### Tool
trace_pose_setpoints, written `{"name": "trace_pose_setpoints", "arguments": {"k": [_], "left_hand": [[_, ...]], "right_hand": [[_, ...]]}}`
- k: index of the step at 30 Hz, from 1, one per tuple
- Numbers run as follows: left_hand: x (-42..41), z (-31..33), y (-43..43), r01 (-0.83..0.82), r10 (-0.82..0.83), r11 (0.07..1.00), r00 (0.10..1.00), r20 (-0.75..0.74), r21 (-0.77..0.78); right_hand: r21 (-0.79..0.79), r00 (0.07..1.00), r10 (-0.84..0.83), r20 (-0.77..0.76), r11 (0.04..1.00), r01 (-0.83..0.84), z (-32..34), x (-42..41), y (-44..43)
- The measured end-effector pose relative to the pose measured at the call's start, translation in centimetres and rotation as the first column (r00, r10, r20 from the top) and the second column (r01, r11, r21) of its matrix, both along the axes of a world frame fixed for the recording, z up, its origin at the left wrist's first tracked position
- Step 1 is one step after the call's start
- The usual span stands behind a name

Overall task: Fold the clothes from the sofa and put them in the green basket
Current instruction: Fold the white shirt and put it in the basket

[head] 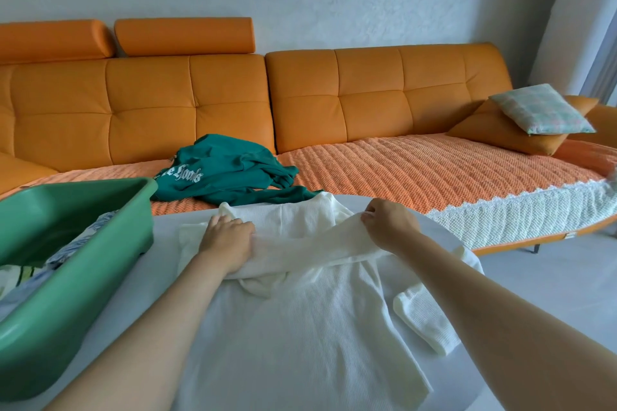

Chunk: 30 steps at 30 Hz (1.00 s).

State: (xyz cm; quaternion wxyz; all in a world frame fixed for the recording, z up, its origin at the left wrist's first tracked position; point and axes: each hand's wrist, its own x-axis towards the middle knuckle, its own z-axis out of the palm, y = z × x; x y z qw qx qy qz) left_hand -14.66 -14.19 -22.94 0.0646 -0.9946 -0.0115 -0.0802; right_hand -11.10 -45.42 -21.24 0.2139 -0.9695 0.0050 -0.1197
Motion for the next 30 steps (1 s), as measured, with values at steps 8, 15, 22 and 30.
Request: {"name": "trace_pose_setpoints", "arguments": {"k": [8, 15, 22, 30], "left_hand": [[0.8, 0.3, -4.1, -0.036, 0.056, 0.996, 0.964, 0.261, -0.079], [-0.6, -1.8, -9.4, 0.285, -0.337, 0.93, 0.912, -0.234, -0.23], [-0.6, 1.6, -10.4, 0.21, -0.272, 0.631, 0.961, 0.041, -0.747], [-0.5, 2.4, -7.4, -0.22, -0.003, 0.097, 0.975, -0.222, -0.971]], "right_hand": [[0.168, 0.998, -0.066, 0.002, 0.984, 0.065, -1.4, 1.1, -0.4], [0.194, 0.993, -0.099, -0.063, 0.975, 0.109, -1.0, 0.5, -0.8], [0.419, 0.999, -0.028, 0.018, 0.908, 0.018, 2.5, -0.5, 2.7], [0.751, 0.923, 0.359, -0.136, 0.645, -0.14, 4.1, -2.2, 8.7]]}}
